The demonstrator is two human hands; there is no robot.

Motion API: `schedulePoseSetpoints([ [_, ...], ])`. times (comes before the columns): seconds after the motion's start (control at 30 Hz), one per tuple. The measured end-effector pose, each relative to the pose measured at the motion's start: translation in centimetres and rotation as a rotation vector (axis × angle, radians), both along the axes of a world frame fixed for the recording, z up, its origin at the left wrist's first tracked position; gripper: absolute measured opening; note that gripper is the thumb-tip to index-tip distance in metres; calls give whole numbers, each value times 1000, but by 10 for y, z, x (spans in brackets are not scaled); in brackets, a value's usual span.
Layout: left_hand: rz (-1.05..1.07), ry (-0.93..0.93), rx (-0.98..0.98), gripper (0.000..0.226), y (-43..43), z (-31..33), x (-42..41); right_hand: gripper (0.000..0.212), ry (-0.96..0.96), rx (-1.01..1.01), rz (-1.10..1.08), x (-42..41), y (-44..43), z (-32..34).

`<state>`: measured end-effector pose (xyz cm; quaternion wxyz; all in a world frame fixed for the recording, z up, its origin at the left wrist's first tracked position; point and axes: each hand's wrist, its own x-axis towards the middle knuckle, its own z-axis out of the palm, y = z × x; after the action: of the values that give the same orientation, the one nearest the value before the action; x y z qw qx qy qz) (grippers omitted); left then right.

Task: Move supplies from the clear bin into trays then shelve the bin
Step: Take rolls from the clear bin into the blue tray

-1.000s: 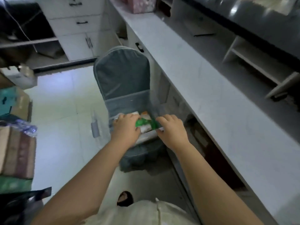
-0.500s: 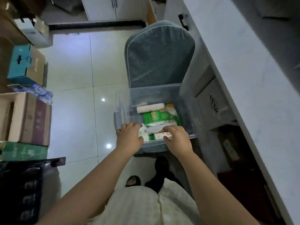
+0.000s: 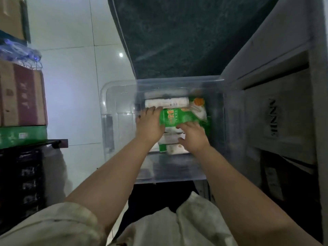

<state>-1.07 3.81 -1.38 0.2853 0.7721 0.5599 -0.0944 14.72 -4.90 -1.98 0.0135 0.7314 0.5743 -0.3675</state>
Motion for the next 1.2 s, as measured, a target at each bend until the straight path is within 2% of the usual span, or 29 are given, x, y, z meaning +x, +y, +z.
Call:
schedulePoseSetpoints([
  [0.17,-94,101,-64,80,25,-79,49,51,-40,-158,131,12,2,-69],
  [0.3,-203,216,-11,89,33,-120,64,59,26,-234,183,15,2,-102],
  [0.43,-201,255,100,78,34,-139,68,58,50,-239,259,14,-2,-117],
  [0.6,-193,192,143,60,30,-140,62,57,16,-151,272,14,-10,-107],
  [0.77,-258,71,212,50,24,-100,53,62,-44,30,236,18,-14,-63],
  [0.97,-347,-100,306,48,3,6,35,63,-78,180,106,6,-33,25],
  [1.2,-384,-204,416,49,-34,128,-13,46,-190,424,-97,-58,-73,119],
])
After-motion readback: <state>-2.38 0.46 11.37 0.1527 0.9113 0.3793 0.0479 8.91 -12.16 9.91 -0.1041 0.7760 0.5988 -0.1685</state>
